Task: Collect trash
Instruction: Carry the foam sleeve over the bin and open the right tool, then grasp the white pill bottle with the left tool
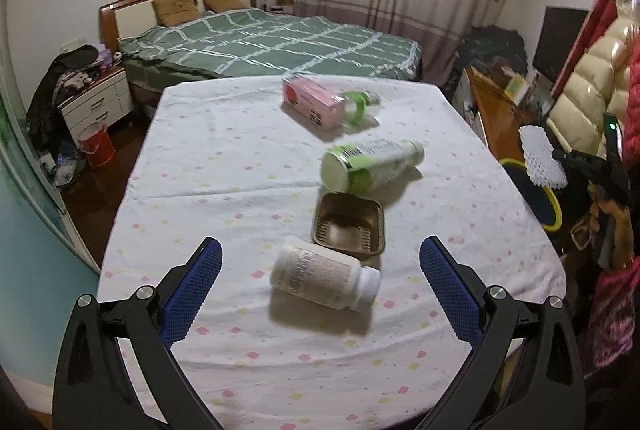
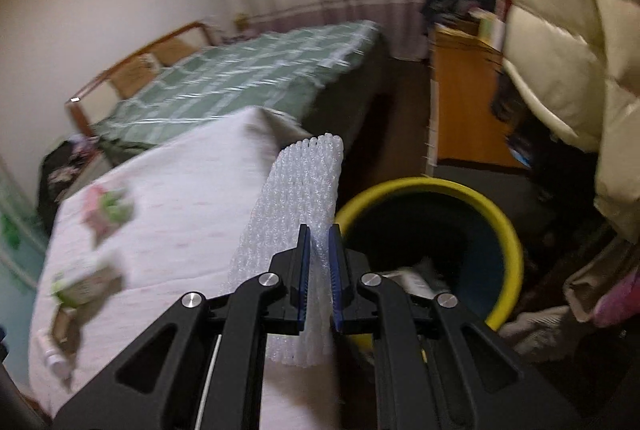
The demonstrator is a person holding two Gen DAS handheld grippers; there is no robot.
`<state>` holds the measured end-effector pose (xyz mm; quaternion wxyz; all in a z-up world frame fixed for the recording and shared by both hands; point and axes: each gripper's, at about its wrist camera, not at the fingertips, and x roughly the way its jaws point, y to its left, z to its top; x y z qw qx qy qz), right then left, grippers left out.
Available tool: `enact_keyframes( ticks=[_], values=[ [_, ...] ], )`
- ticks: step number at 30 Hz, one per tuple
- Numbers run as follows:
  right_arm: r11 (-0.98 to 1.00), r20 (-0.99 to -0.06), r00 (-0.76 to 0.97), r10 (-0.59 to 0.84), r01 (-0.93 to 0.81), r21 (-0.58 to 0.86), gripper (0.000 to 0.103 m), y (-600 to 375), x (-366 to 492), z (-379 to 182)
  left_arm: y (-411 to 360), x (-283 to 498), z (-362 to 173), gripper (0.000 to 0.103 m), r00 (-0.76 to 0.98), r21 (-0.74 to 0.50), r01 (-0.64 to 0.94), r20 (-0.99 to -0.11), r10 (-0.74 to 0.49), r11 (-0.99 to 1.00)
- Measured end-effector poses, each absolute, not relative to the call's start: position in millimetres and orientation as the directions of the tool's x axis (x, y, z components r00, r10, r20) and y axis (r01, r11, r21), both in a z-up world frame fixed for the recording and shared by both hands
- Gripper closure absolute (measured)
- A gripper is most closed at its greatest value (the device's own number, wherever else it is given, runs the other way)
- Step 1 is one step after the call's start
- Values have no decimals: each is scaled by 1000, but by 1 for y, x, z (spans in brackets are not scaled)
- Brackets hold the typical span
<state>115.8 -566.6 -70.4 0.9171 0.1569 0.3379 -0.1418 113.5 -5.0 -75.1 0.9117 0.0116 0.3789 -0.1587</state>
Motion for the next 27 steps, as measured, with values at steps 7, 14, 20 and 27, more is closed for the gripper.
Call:
enact_keyframes(
  ticks=[7,14,20,27],
  values=[
    [854,-729,645,-230,493,167,89,-616,130,-116,-31,113,-84,5,639,-52,355,-715,-284,933],
    [831,-731,630,-264,533,159,72,-626,122,-131,-40,117,-90,5,618,-27,394,-732,-286,919],
    [856,-708,663,-242,490,166,65,-601,109,-127,-45,119,-103,5,599,20,419,-757,-260,908],
    [884,-701,693,-169,421,202,64,-575,108,-122,-49,127,-120,5,588,92,445,-780,-213,891]
  ],
)
